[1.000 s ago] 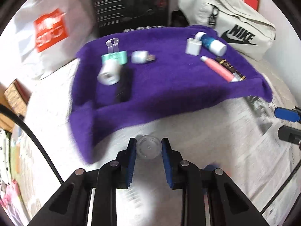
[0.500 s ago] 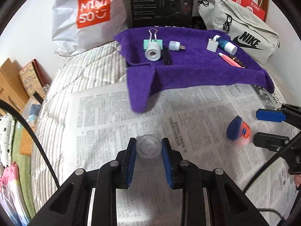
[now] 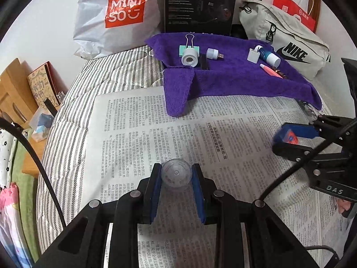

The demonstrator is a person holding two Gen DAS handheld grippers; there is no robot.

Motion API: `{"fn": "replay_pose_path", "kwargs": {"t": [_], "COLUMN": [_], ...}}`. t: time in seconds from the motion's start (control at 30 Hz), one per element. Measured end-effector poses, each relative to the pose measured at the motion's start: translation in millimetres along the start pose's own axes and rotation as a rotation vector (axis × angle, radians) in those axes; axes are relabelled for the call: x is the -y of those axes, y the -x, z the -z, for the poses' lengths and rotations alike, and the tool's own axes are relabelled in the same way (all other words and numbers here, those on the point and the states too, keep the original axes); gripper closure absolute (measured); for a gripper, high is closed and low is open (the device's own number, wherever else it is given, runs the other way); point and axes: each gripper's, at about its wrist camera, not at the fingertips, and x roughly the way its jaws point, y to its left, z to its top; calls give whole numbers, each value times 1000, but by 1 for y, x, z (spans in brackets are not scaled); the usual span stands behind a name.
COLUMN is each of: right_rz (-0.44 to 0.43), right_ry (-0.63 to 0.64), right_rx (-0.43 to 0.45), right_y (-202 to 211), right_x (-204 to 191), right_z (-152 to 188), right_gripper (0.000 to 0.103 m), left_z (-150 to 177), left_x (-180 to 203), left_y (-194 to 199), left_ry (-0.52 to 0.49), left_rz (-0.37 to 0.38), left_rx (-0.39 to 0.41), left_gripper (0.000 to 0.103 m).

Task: Organize rigid objects
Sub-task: 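Grasp the clear plastic cap with the left tool while the right tool grasps the Vaseline tin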

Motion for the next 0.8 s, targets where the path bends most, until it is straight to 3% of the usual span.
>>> {"fn": "replay_pose_path", "kwargs": {"t": [0.3, 0.4, 0.63, 0.8], "right_rz": [154, 141, 156, 104], "right_ry": [-114, -169, -163, -187], "right_rx": [-17, -57, -6, -4], "right_y": [38, 29, 33, 35], "right_x": [57, 72, 69, 76], "right_z": [30, 41, 53, 53], "right_gripper": [65, 65, 65, 65], "left_z": [-6, -11, -15, -15], "left_x": [17, 24, 27, 25], "left_y": [-4, -7, -9, -10], "left_ry": [-33, -42, -35, -34], "left_rz": [12, 12, 0, 16], "left_rx": [-11, -11, -12, -17], "left_gripper": [77, 77, 77, 77]}}
